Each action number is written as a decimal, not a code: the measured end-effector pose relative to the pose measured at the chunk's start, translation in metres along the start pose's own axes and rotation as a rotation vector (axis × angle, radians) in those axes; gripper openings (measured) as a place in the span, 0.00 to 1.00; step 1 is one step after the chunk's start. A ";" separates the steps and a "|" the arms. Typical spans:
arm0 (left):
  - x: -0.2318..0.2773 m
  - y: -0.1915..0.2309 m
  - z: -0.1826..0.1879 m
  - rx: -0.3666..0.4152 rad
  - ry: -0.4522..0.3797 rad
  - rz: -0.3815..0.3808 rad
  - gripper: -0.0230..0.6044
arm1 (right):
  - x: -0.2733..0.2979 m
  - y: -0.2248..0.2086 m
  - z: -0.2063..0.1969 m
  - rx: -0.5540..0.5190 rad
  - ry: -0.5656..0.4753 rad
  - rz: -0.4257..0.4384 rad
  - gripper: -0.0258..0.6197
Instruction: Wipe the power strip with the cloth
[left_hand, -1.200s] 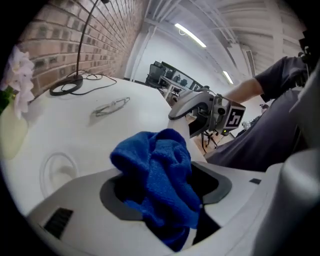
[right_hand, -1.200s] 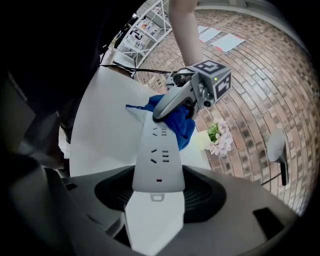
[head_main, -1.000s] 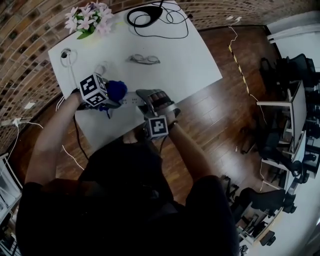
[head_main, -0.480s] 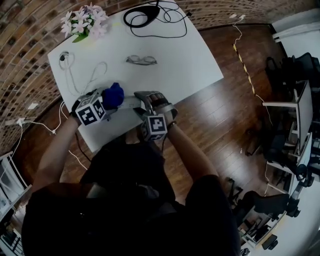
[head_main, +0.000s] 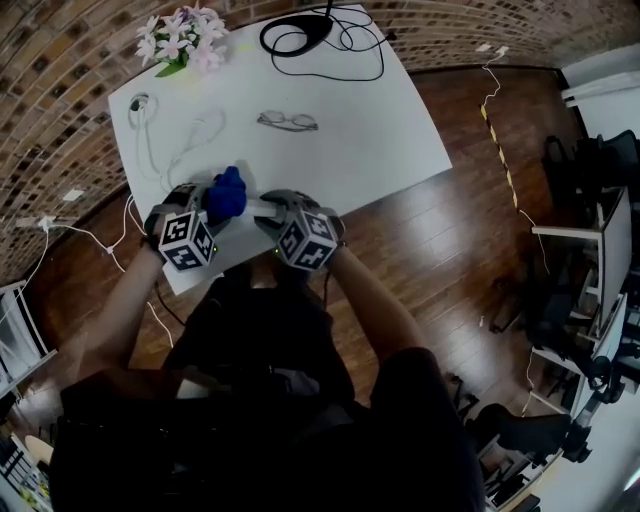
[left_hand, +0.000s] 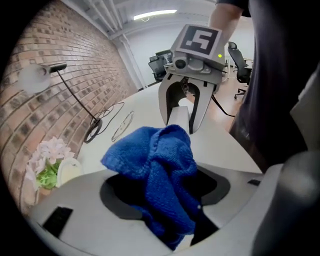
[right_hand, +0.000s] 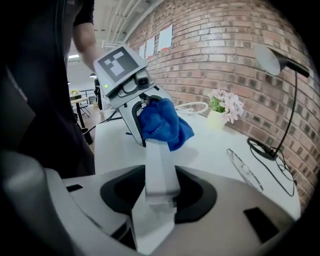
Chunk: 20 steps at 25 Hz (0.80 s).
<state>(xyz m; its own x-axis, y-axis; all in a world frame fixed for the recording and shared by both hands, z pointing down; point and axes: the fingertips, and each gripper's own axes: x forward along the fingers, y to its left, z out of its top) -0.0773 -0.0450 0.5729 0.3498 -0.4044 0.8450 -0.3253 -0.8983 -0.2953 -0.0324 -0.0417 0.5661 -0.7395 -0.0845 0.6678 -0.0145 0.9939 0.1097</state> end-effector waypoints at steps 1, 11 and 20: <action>-0.002 0.001 0.001 -0.036 -0.007 0.018 0.47 | 0.000 0.001 0.000 -0.002 -0.004 -0.002 0.30; -0.039 0.007 0.017 -0.349 -0.154 0.087 0.45 | 0.000 0.008 -0.004 0.020 -0.046 0.000 0.28; -0.044 0.034 0.002 -0.723 -0.222 0.076 0.24 | 0.002 0.016 -0.009 0.038 -0.027 0.003 0.27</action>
<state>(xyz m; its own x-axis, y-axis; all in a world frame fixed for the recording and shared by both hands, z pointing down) -0.1019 -0.0577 0.5248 0.4469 -0.5542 0.7022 -0.8235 -0.5614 0.0811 -0.0280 -0.0264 0.5754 -0.7578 -0.0800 0.6476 -0.0373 0.9961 0.0795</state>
